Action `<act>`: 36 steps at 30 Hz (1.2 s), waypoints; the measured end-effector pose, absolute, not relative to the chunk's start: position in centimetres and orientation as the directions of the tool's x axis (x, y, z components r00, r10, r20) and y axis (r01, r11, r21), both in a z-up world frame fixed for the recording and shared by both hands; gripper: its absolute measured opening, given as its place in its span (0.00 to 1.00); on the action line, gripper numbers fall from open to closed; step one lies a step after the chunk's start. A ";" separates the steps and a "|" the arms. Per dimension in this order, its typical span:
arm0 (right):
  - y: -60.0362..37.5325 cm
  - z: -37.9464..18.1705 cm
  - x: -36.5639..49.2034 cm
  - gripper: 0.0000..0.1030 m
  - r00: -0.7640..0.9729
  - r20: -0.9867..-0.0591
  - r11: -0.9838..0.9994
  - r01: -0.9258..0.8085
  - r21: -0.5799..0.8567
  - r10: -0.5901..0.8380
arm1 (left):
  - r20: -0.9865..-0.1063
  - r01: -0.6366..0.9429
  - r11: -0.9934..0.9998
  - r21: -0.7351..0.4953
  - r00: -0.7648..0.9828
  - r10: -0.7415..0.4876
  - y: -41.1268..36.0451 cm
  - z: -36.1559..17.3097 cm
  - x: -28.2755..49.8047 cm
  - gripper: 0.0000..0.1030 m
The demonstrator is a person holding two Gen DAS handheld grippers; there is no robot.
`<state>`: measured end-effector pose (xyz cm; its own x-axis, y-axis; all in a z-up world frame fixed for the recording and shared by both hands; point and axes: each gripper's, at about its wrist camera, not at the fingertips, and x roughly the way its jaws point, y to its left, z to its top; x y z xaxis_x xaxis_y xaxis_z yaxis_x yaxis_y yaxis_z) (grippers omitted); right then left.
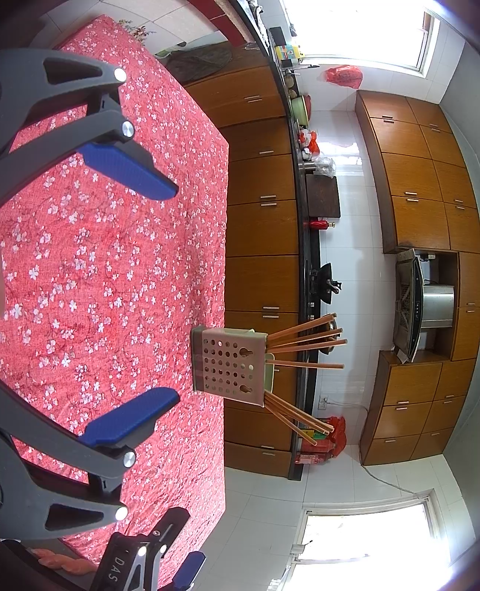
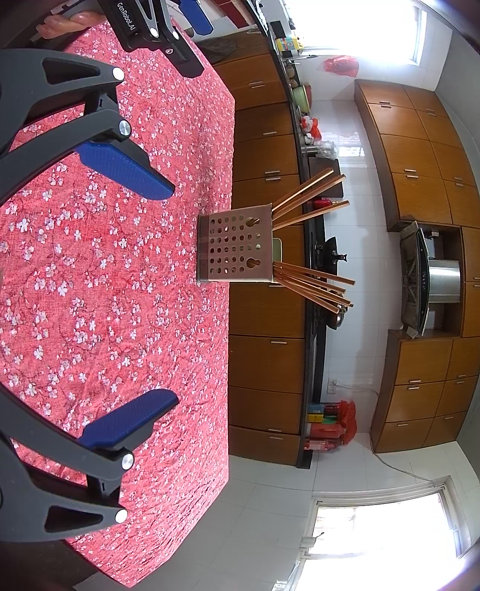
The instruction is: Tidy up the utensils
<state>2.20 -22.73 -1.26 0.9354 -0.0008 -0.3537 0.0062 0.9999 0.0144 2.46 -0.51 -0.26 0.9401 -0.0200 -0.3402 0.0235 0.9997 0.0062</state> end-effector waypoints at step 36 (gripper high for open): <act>-22.6 -1.4 2.1 0.98 0.935 -0.356 1.000 0.006 0.017 0.000 | -0.341 0.024 1.000 0.003 0.940 -0.021 -0.6 -0.6 2.5 0.96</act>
<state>2.13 -22.63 -1.36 0.9346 0.0002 -0.3556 0.0062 0.9998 0.0168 2.48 -0.64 -0.57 0.9398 -0.0212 -0.3412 0.0237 0.9997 0.0030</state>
